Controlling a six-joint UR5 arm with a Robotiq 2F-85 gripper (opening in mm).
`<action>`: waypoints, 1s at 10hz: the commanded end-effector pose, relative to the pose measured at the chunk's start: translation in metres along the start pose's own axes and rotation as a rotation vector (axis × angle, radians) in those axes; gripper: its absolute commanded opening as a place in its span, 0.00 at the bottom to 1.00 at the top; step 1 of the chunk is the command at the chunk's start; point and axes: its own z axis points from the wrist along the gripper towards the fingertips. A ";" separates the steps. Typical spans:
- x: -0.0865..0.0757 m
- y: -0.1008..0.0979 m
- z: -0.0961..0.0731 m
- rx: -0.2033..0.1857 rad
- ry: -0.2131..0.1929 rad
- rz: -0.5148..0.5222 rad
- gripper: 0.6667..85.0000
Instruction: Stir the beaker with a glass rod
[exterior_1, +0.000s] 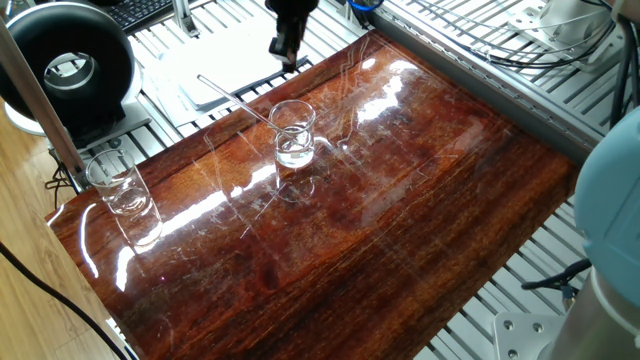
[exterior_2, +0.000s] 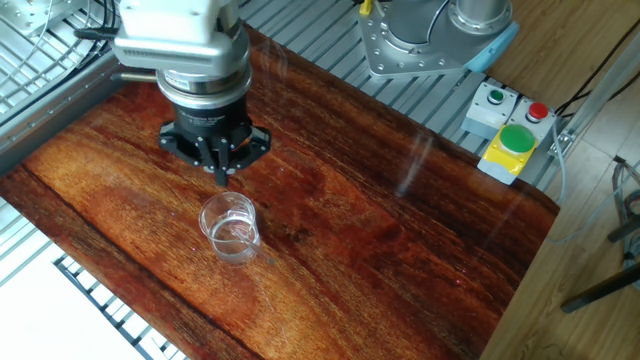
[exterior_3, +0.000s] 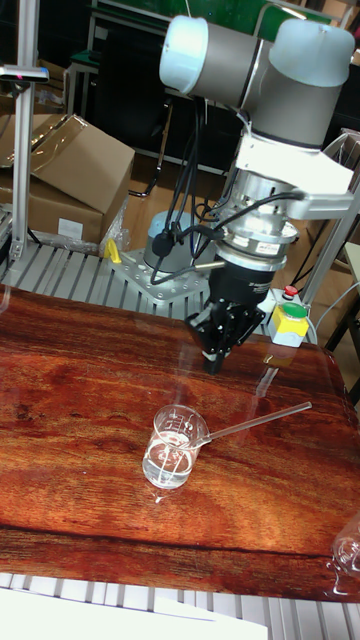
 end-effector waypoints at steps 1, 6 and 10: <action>-0.006 -0.001 -0.003 0.009 -0.016 -0.140 0.00; -0.008 0.013 0.017 -0.022 -0.066 -0.339 0.00; -0.032 0.031 0.033 -0.097 -0.126 -0.248 0.00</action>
